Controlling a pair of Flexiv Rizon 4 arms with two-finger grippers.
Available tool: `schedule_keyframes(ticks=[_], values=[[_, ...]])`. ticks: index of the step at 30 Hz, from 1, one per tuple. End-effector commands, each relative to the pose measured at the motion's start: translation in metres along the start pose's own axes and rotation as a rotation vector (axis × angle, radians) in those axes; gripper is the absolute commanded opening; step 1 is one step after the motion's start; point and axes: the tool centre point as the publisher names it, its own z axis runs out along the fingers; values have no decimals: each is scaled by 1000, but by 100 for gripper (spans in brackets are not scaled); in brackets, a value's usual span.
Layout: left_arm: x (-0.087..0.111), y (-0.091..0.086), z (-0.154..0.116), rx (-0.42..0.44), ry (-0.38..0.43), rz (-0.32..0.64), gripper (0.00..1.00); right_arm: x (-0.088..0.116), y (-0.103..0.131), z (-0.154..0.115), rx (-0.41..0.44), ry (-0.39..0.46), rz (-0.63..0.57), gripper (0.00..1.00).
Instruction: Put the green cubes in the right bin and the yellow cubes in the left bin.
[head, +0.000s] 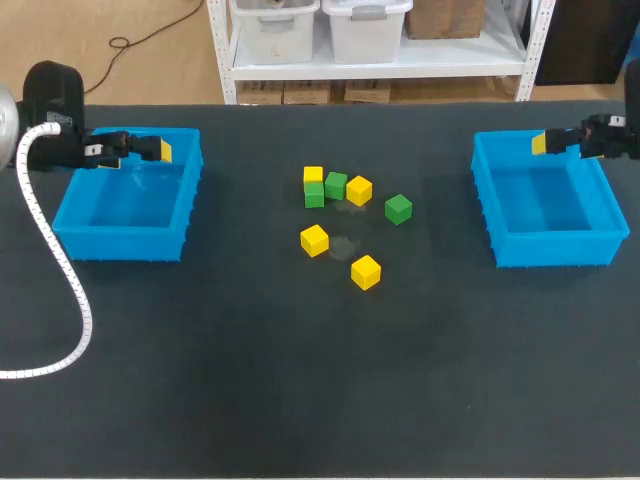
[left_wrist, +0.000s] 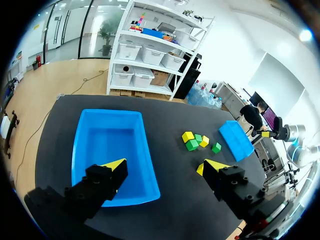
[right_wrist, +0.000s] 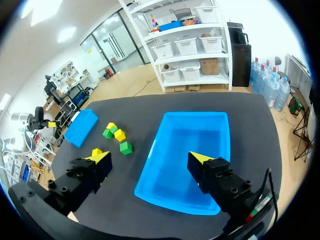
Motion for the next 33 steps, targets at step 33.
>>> schedule_keyframes(ticks=[33], values=[[1,2,0,11,-6,2,100,33,84,194,188,509,-479,100]])
